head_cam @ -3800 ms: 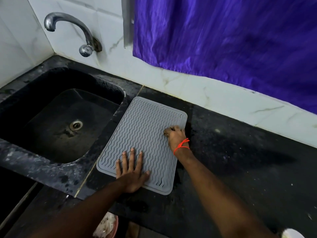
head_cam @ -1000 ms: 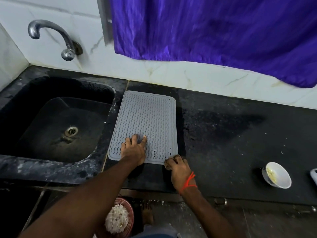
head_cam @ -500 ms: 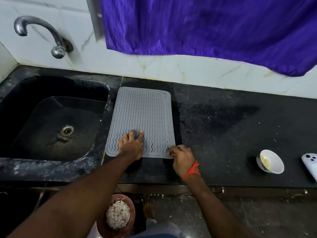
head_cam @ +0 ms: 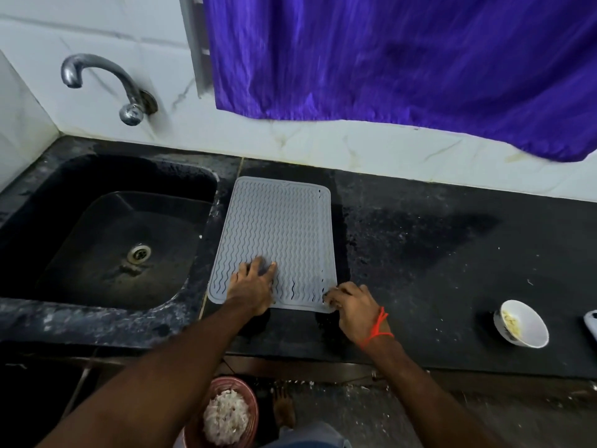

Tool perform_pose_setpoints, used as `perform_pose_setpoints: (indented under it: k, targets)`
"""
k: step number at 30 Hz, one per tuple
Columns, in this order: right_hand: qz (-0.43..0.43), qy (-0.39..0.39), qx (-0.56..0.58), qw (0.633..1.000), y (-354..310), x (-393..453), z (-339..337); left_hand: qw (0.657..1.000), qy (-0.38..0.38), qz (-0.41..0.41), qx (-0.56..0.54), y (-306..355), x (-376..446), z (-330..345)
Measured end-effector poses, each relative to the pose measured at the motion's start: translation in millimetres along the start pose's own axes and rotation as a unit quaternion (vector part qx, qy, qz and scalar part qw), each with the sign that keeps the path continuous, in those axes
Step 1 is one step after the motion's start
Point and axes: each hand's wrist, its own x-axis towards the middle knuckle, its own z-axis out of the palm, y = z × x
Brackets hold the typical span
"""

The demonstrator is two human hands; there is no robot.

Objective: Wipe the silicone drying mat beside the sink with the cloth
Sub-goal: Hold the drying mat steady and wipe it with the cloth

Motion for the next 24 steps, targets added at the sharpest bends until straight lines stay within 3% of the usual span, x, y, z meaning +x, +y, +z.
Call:
perform_pose_setpoints:
  k: [4,11,16,24]
  targets:
    - [-0.009,-0.105,-0.031,0.994,6.9,4.7,4.0,1.0,0.005,-0.002,-0.002,1.2,-2.0,-4.7]
    - [-0.109,-0.031,0.057,0.992,-31.5,35.2,14.3,0.991,0.053,0.008,-0.126,-16.8,1.1,-18.6]
    - [-0.188,-0.023,-0.019,0.982,-39.4,29.9,31.1,0.995,0.056,-0.003,-0.078,-19.7,0.4,-15.1]
    - [-0.146,-0.096,-0.124,0.977,26.8,15.6,-5.8,0.997,0.021,0.009,-0.08,-17.5,-1.2,-5.0]
